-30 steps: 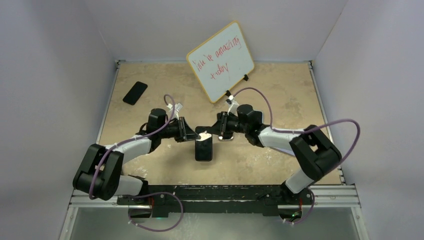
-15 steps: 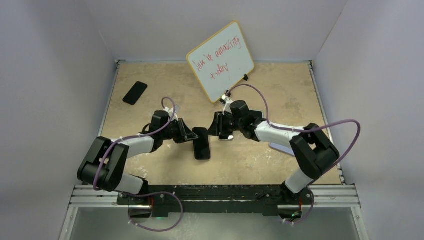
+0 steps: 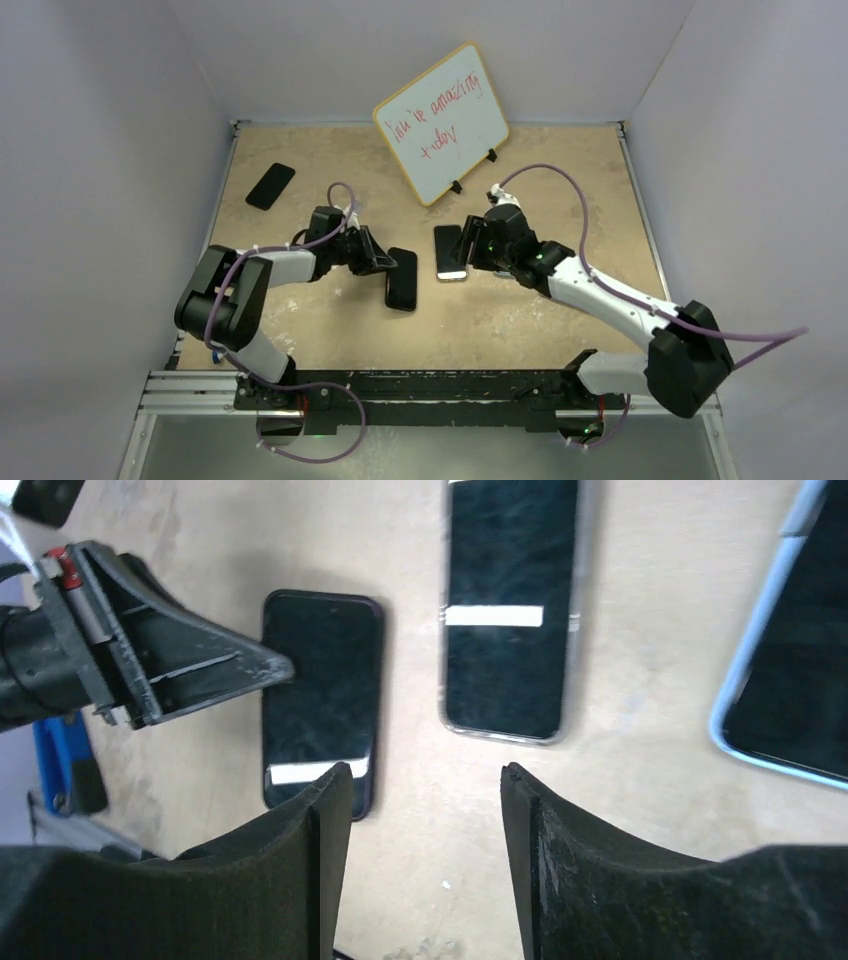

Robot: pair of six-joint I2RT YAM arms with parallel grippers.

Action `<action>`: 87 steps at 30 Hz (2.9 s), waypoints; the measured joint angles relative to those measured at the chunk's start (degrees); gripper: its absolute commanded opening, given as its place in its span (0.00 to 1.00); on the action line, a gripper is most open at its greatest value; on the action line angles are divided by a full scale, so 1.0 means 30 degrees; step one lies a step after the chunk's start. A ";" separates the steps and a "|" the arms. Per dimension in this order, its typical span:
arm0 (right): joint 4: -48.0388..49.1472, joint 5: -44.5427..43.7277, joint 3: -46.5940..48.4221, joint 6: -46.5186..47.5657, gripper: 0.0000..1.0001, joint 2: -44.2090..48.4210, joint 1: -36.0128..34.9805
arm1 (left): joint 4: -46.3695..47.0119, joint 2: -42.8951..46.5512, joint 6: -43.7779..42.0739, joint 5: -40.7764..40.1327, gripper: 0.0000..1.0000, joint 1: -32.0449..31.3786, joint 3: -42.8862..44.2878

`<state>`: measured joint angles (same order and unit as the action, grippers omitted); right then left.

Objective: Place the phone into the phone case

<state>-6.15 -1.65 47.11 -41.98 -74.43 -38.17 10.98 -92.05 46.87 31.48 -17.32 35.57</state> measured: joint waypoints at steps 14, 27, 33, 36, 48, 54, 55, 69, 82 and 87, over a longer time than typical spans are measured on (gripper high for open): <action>-0.4371 -0.6215 -0.2040 -0.2645 0.52 0.2157 0.4663 | 0.0852 -0.2586 0.0408 0.0204 0.00 0.1858 0.2346; -0.4313 -0.7614 -0.3344 -0.2776 0.37 0.1005 0.7045 | 0.0685 -0.4393 0.0758 -0.1013 0.49 0.2608 0.4554; -0.3621 -0.7359 -0.3825 -0.2135 0.34 0.0386 0.7271 | -0.2106 -0.3512 -0.0896 -0.3031 0.71 0.3075 0.6120; -0.3308 -0.7125 -0.3825 -0.2004 0.32 0.0000 0.7359 | -0.3410 -0.2208 -0.1574 -0.3337 0.78 0.3067 0.6156; -0.3213 -0.7038 -0.3825 -0.1698 0.06 -0.0780 0.7380 | -0.7045 0.3410 -0.4707 -0.3038 0.87 0.3053 0.3898; -0.3366 -0.5697 -0.3861 -0.1297 0.00 -0.0357 0.7504 | -0.8706 0.4415 -0.6149 -0.2994 0.87 0.3053 0.3271; -0.3504 -0.5231 -0.3861 -0.1275 0.00 -0.0117 0.7497 | -0.8881 0.4524 -0.6331 -0.2994 0.87 0.3060 0.3264; -0.5093 -0.0393 -0.3891 -0.4167 0.00 0.3293 0.4364 | -1.0040 0.5836 -0.7708 -0.3147 0.87 0.3060 0.3264; -0.0481 0.0248 -0.3774 -1.1774 0.00 -0.0117 -0.1989 | -1.0491 0.5945 -0.7985 -0.3701 0.86 0.3060 0.3271; 0.1144 0.0138 -0.3228 -1.3886 0.00 -0.2463 -0.3162 | -1.0841 0.5960 -0.8007 -0.4291 0.86 0.3060 0.3330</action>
<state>-2.72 -1.23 37.43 -83.64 -81.82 -47.66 -21.54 -74.17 22.85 18.61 -8.14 45.56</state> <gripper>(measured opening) 0.004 0.862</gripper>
